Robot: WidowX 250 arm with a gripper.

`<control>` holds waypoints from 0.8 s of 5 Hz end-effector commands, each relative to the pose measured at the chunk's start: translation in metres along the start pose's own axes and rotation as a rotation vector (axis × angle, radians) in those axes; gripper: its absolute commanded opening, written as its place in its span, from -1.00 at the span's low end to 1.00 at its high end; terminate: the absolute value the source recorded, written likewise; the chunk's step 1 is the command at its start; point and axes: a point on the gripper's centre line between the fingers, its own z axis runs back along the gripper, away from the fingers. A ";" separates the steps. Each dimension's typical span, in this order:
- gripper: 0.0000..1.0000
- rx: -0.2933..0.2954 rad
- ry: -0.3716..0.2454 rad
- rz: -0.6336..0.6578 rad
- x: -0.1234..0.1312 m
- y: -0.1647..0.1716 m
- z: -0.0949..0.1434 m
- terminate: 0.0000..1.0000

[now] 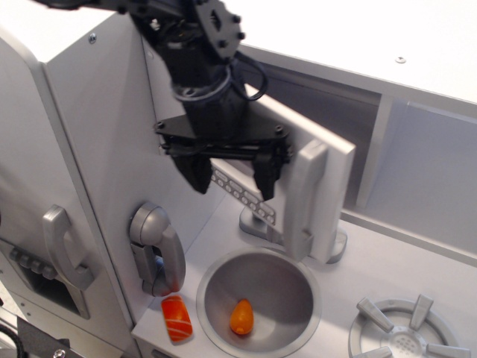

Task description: Close microwave

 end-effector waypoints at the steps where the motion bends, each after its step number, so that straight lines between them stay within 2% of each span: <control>1: 1.00 -0.103 -0.159 0.055 0.029 -0.012 0.025 -1.00; 2: 1.00 -0.111 -0.217 0.098 0.039 -0.018 0.025 -1.00; 4: 1.00 -0.135 -0.270 0.129 0.042 -0.025 0.022 -1.00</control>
